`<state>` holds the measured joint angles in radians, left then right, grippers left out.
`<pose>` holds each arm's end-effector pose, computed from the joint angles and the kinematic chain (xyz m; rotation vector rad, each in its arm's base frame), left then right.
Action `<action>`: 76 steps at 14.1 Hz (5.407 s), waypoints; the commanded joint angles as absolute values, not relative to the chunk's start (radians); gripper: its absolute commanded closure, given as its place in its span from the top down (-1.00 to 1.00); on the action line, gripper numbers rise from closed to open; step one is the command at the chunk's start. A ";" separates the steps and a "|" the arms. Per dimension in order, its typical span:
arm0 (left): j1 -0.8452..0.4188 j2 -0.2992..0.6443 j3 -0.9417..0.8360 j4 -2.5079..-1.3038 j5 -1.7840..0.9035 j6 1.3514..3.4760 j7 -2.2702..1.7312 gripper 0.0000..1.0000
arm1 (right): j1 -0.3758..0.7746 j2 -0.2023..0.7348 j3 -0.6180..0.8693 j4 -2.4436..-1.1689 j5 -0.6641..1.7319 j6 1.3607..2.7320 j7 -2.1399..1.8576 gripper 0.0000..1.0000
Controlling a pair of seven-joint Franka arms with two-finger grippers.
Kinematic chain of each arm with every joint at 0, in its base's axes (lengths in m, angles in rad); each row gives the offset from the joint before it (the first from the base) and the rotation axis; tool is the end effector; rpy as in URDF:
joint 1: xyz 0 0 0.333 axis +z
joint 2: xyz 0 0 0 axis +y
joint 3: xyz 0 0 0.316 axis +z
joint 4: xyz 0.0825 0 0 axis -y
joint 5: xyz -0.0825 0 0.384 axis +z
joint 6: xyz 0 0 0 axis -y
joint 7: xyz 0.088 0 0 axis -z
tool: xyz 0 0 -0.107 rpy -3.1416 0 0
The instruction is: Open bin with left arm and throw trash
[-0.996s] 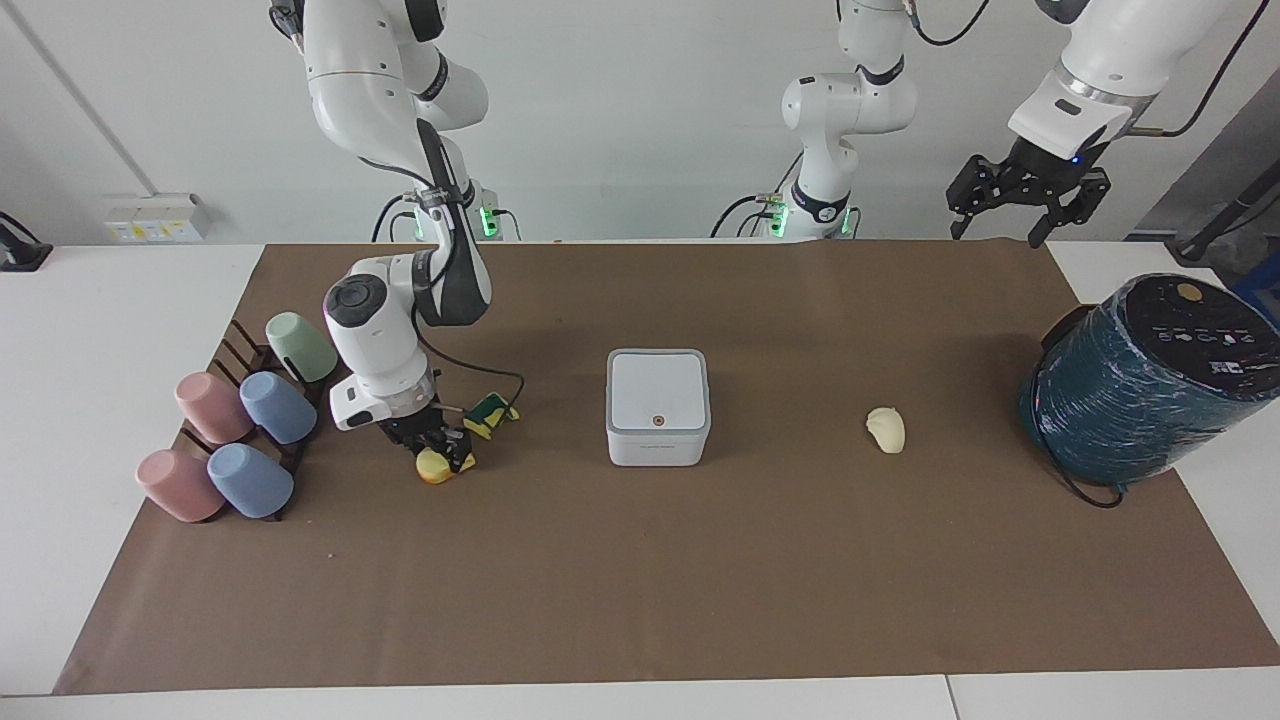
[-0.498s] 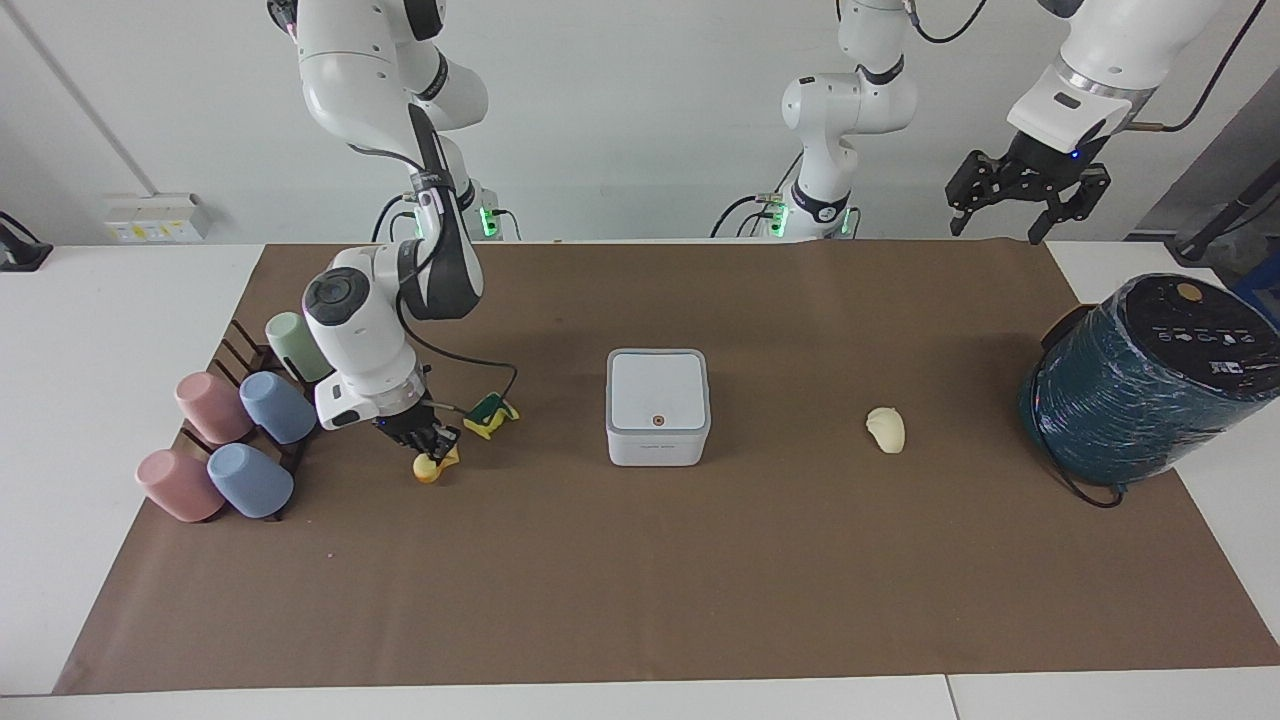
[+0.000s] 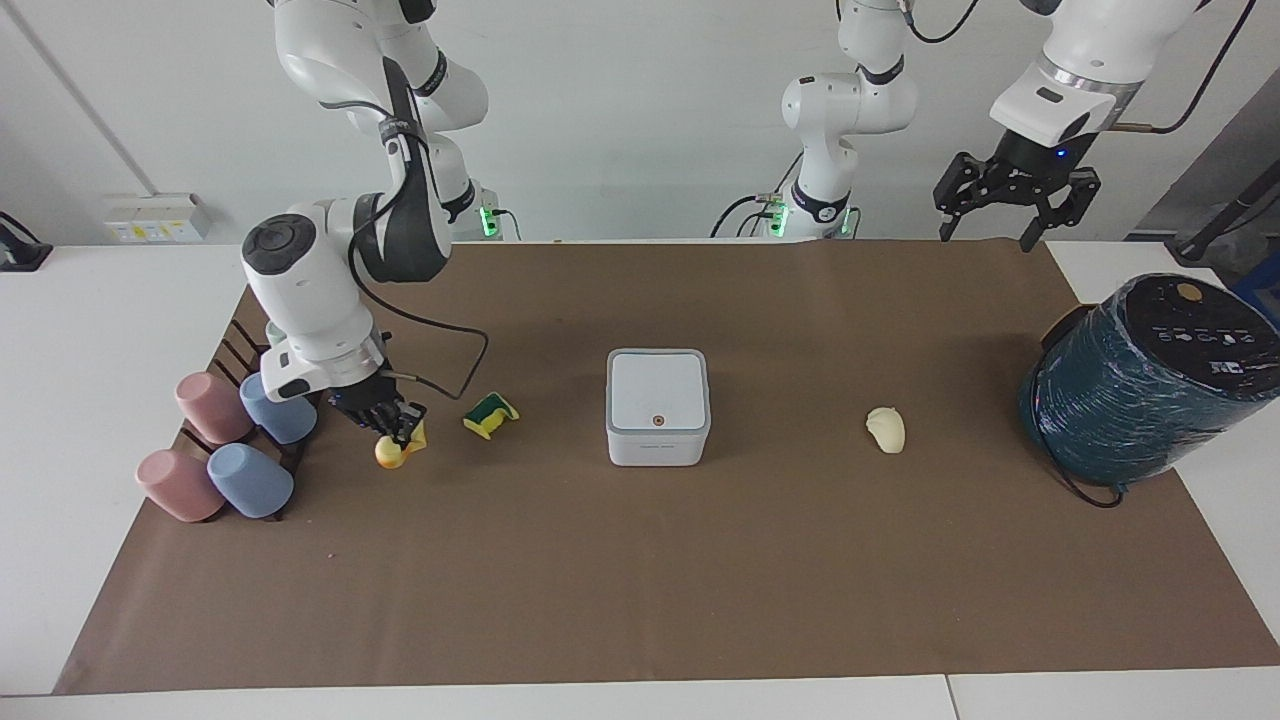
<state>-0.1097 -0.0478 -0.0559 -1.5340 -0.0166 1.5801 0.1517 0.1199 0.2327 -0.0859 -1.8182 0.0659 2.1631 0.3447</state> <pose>0.5328 -0.0917 0.6689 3.0842 -0.4945 0.1465 0.6307 0.0273 0.4213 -3.0351 0.5225 -0.1607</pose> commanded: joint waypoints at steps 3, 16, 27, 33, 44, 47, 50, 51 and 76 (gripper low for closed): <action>-0.279 0.015 -0.052 -1.548 -0.035 1.713 0.013 1.00 | 0.077 0.138 -0.080 -1.819 0.034 2.067 0.260 -1.00; -0.544 0.244 -0.054 -1.683 -0.087 2.253 -0.394 -1.00 | 0.113 0.040 -0.066 -1.793 0.235 1.862 0.362 -1.00; -0.583 0.367 -0.051 -1.704 -0.086 2.333 -0.383 -1.00 | 0.117 0.028 -0.064 -1.838 0.235 1.870 0.364 -1.00; -0.577 0.201 -0.051 -1.697 -0.080 2.006 -0.394 -1.00 | 0.170 0.032 -0.063 -1.822 0.287 1.899 0.484 -1.00; -0.329 0.075 -0.043 -1.819 0.002 1.948 -0.250 -1.00 | 0.425 0.190 -0.058 -1.793 0.581 2.262 0.965 -1.00; -0.243 0.072 -0.041 -1.858 0.002 2.031 -0.129 -0.87 | 0.468 0.251 -0.058 -1.787 0.649 2.321 0.986 -1.00; -0.187 0.072 -0.043 -1.884 0.002 2.101 -0.101 0.09 | 0.518 0.299 -0.058 -1.789 0.660 2.397 1.032 -0.85; -0.173 0.071 -0.041 -1.899 0.002 2.126 -0.088 0.79 | 0.531 0.307 -0.058 -1.792 0.660 2.410 1.034 -0.72; -0.040 0.238 -0.043 -2.089 -0.005 2.471 0.057 0.90 | 0.366 0.198 -0.068 -1.813 0.264 2.253 0.736 1.00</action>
<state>-0.0559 0.2568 -0.0340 -2.0433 -0.0140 2.4605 0.0717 0.4372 0.2103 -0.0763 -1.7710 0.2871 2.2553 0.8671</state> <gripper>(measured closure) 0.000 0.000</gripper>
